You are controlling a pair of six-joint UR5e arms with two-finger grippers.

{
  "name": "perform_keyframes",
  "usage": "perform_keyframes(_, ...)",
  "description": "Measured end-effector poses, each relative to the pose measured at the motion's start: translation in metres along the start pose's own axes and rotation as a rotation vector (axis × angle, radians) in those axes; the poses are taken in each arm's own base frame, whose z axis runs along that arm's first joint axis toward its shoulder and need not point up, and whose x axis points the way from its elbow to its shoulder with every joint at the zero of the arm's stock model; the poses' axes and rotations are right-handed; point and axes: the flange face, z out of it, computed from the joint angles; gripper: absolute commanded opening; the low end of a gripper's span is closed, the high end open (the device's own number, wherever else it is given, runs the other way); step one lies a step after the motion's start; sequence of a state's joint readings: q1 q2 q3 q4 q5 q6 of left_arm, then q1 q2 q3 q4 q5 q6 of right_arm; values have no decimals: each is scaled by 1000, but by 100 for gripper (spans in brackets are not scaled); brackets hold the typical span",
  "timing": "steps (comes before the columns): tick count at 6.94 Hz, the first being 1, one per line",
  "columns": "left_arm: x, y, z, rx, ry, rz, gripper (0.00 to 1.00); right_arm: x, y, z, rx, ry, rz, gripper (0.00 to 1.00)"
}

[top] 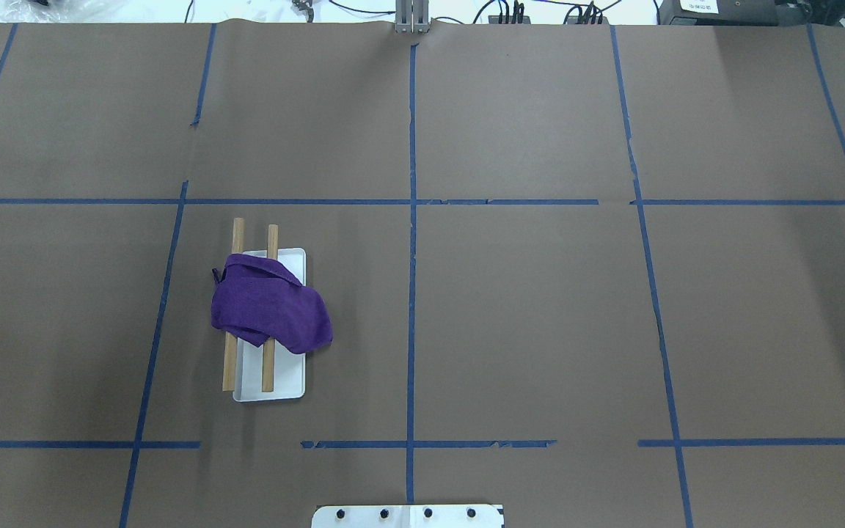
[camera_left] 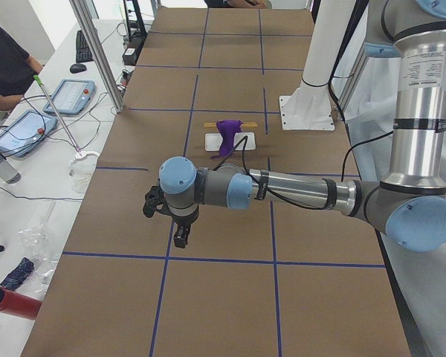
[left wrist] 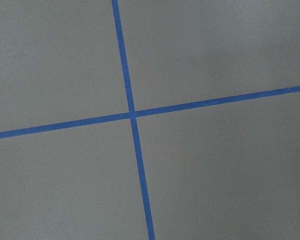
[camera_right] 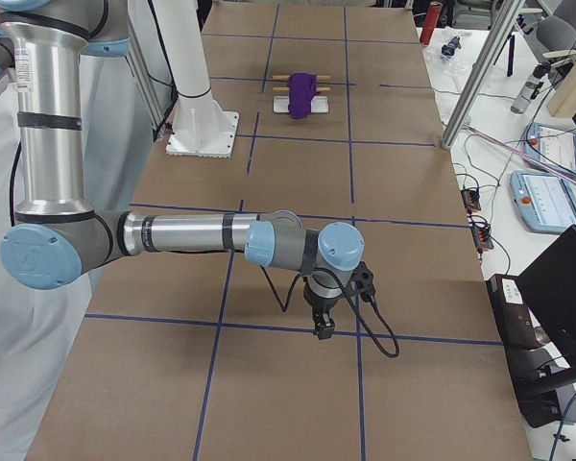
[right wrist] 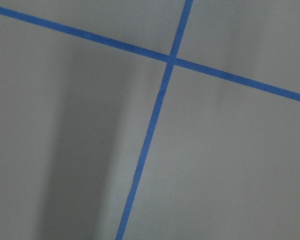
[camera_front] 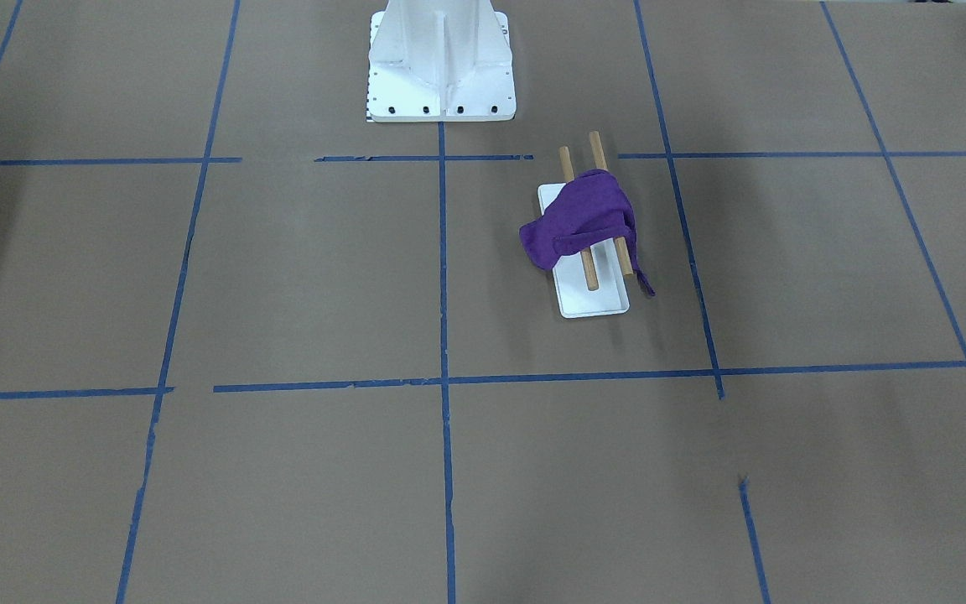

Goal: Hang towel on rack

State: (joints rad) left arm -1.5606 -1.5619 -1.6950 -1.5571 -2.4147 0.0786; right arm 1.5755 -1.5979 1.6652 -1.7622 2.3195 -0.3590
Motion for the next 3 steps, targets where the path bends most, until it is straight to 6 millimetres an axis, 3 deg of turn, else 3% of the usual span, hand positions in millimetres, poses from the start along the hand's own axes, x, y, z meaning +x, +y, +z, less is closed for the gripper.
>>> perform_keyframes(3, 6, -2, 8, -16, 3, 10, 100, -2, -2, -1, 0, 1, -4, 100)
